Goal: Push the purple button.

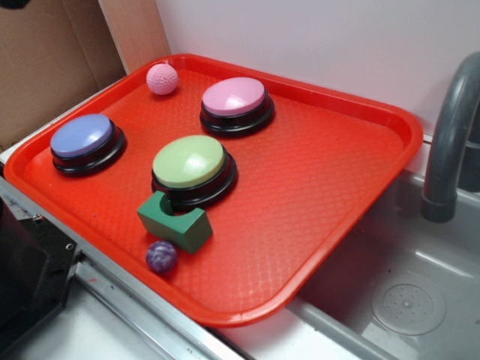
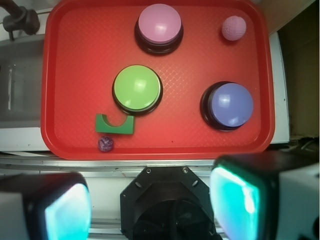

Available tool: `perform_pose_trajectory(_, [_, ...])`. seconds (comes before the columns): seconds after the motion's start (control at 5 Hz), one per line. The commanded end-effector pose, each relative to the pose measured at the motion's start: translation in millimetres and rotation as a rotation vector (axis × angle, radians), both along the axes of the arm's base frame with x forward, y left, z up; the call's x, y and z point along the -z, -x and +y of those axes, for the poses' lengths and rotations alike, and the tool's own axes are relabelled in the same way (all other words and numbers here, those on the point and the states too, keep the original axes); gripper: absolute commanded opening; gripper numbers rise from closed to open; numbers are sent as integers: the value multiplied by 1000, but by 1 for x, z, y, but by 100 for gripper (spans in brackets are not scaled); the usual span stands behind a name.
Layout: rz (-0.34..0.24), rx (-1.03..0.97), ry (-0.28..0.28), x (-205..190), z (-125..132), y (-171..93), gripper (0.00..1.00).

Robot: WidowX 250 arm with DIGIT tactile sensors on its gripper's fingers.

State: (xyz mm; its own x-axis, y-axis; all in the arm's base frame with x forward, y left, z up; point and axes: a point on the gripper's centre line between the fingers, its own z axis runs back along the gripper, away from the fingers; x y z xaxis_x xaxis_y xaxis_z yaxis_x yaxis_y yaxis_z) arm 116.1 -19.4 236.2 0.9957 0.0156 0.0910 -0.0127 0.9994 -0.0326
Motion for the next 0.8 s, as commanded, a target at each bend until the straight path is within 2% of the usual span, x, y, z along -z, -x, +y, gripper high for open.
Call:
perform_pose_trajectory(0.0, [0, 0, 0, 0, 0, 0, 100])
perform_pose_trajectory(0.2, [54, -142, -100, 37, 43, -1, 100])
perform_pose_trajectory(0.6, [55, -97, -160, 120, 100, -35, 100])
